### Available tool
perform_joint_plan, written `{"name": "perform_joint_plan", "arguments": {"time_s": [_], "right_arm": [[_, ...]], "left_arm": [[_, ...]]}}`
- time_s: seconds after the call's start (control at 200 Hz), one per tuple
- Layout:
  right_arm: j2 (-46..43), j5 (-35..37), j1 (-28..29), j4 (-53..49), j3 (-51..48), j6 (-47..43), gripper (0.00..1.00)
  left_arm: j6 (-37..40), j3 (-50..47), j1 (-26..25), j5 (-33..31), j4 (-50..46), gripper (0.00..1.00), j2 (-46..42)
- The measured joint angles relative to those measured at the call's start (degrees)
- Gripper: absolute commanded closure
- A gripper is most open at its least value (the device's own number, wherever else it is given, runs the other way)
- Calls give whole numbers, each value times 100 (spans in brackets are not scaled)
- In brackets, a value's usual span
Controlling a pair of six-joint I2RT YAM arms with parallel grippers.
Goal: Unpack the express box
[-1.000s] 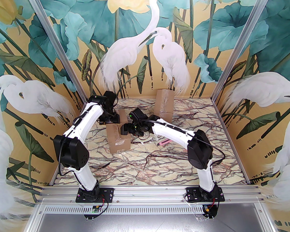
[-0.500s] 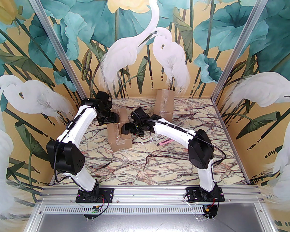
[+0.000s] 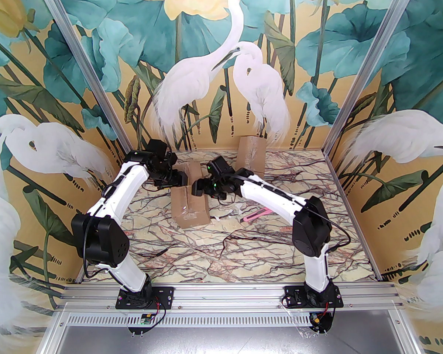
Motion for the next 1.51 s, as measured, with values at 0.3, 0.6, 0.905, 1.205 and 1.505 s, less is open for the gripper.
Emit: {"name": "perform_joint_plan", "arguments": {"time_s": [0.3,0.6,0.905,1.205,1.505], "right_arm": [[164,-256,-205,437,-42,-118,12],[160,-1117,-439,1169,-686,107,13],[201,-988,-439,748,-420,219,13],[201,-903,-417,671,-229,304,13],[289,-903,-409,492,-81,345,13]], "left_arm": [[-20,-98,-57,221,63,55,-20],[-24,-262,-48,225,94,55,-17],[-24,-254,85,498,131,56,-17],[-138,-601,376,1045,555,57,-328],[-273,-999,468,1263,964,58,-562]]}}
